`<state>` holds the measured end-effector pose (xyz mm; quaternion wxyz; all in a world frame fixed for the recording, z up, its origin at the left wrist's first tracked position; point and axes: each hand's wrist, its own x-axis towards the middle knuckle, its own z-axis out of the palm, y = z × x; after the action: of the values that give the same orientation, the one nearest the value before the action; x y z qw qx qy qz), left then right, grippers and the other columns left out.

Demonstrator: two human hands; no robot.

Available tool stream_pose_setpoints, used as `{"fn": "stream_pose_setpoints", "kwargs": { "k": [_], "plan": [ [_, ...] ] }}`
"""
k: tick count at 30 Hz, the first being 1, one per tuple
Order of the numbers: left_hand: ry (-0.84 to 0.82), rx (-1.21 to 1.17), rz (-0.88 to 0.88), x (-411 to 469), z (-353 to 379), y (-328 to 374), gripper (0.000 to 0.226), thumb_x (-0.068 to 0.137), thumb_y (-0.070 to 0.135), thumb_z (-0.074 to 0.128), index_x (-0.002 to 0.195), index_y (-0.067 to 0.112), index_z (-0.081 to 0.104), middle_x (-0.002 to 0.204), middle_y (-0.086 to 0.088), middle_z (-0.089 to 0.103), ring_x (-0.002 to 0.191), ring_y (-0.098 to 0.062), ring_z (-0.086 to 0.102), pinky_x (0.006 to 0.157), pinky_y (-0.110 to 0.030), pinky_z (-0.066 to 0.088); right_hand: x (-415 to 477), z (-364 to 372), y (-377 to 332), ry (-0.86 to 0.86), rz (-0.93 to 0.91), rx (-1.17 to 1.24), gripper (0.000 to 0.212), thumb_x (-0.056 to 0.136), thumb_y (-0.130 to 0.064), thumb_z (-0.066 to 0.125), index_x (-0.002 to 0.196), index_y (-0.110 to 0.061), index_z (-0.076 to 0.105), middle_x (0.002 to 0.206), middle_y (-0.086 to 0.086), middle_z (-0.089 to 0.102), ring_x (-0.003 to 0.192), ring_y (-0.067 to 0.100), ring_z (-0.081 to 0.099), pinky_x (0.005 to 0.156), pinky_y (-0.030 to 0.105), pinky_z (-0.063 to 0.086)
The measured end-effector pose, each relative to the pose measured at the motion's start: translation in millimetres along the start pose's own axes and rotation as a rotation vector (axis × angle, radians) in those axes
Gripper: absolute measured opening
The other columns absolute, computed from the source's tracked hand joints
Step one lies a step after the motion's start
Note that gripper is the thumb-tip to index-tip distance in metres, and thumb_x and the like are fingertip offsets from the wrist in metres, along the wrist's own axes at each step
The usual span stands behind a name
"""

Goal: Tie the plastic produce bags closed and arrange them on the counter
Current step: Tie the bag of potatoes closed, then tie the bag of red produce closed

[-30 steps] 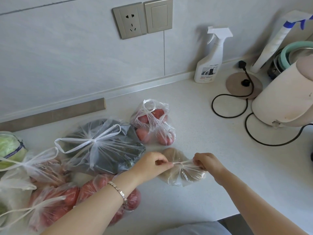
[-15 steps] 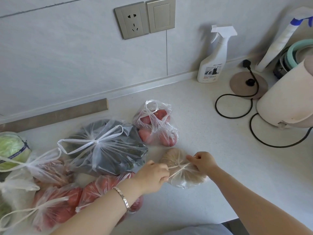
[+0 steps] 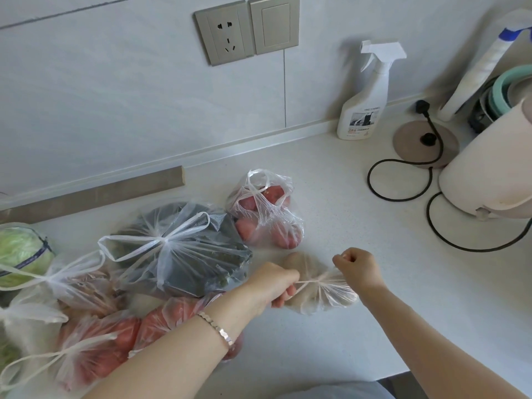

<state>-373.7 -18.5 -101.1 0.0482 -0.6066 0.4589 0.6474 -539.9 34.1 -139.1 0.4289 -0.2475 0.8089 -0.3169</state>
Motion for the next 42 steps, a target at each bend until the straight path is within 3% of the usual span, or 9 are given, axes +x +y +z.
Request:
{"fn": "stream_pose_setpoints", "kwargs": {
  "k": [4,8,14,19,23,26,30,35,42],
  "plan": [
    [-0.065,-0.119,-0.148,-3,-12,1,0.034,0.083,0.006,0.047,0.049,0.014,0.047,0.037,0.007,0.055,0.03,0.0,0.045,0.044,-0.015,0.035,-2,-2,-5,-0.056,-0.091,-0.106,0.039,0.079,-0.001,0.056,0.053,-0.015,0.03,0.052,-0.002,0.03,0.05,0.013,0.026,0.049,0.025,0.022],
    [0.075,-0.015,0.095,-2,-21,11,0.026,0.085,0.008,0.053,0.061,0.007,0.06,0.046,0.002,0.062,0.043,-0.004,0.055,0.048,-0.017,0.038,1,-11,-18,-0.041,-0.065,-0.324,0.025,0.08,-0.013,0.06,0.06,-0.015,0.044,0.061,0.0,0.045,0.055,0.015,0.04,0.052,0.026,0.032],
    [0.699,0.325,0.566,-14,-57,41,0.033,0.082,0.02,0.054,0.052,0.009,0.045,0.049,-0.001,0.044,0.053,-0.023,0.041,0.052,-0.03,0.031,-13,12,-95,0.041,-0.506,-0.336,0.03,0.082,-0.024,0.063,0.109,-0.01,0.062,0.111,0.008,0.057,0.109,0.024,0.051,0.098,0.034,0.041],
    [0.746,0.515,0.651,0,-92,64,0.025,0.083,0.009,0.056,0.108,0.011,0.059,0.105,-0.01,0.062,0.107,-0.027,0.048,0.083,-0.033,0.04,-14,65,-141,-0.082,-0.559,-0.602,0.048,0.085,-0.037,0.054,0.121,-0.005,0.053,0.126,0.012,0.051,0.124,0.029,0.039,0.103,0.036,0.036],
    [0.524,0.831,0.545,13,-97,74,0.035,0.084,0.016,0.055,0.119,0.016,0.054,0.125,-0.01,0.057,0.123,-0.028,0.039,0.098,-0.036,0.033,-8,80,-143,-0.261,-0.396,-0.558,0.011,0.082,-0.022,0.05,0.076,-0.014,0.055,0.087,0.01,0.061,0.105,0.032,0.055,0.08,0.033,0.044],
    [0.444,0.914,0.513,16,-91,79,0.011,0.086,0.024,0.055,0.088,0.021,0.066,0.107,-0.003,0.065,0.109,-0.023,0.052,0.098,-0.033,0.031,-7,58,-135,-0.252,-0.283,-0.246,0.035,0.078,-0.012,0.059,0.05,-0.017,0.039,0.05,-0.003,0.045,0.057,0.02,0.045,0.051,0.027,0.033],
    [0.576,0.61,0.49,9,-89,85,0.03,0.088,0.026,0.053,0.061,0.013,0.053,0.063,-0.006,0.057,0.068,-0.027,0.052,0.068,-0.03,0.038,8,4,-125,-0.012,-0.197,0.129,0.037,0.08,-0.01,0.062,0.049,-0.014,0.041,0.052,0.007,0.047,0.046,0.014,0.032,0.041,0.02,0.026],
    [0.482,-0.233,0.4,-23,-101,115,0.013,0.088,0.009,0.048,0.074,0.01,0.05,0.058,-0.006,0.045,0.048,-0.019,0.05,0.058,-0.028,0.048,19,-44,-137,0.062,-0.088,0.745,0.027,0.085,-0.005,0.049,0.059,-0.011,0.047,0.034,-0.008,0.034,0.034,0.009,0.035,0.046,0.02,0.05],
    [0.159,-0.374,0.379,-46,-73,91,0.044,0.09,-0.014,0.037,0.121,0.016,0.04,0.099,-0.007,0.067,0.046,-0.014,0.064,0.045,-0.02,0.052,-8,-50,-148,-0.328,-0.198,0.155,0.029,0.087,0.013,0.039,0.092,0.003,0.066,0.075,0.006,0.06,0.038,0.002,0.056,0.043,0.015,0.048]
  ]
}}
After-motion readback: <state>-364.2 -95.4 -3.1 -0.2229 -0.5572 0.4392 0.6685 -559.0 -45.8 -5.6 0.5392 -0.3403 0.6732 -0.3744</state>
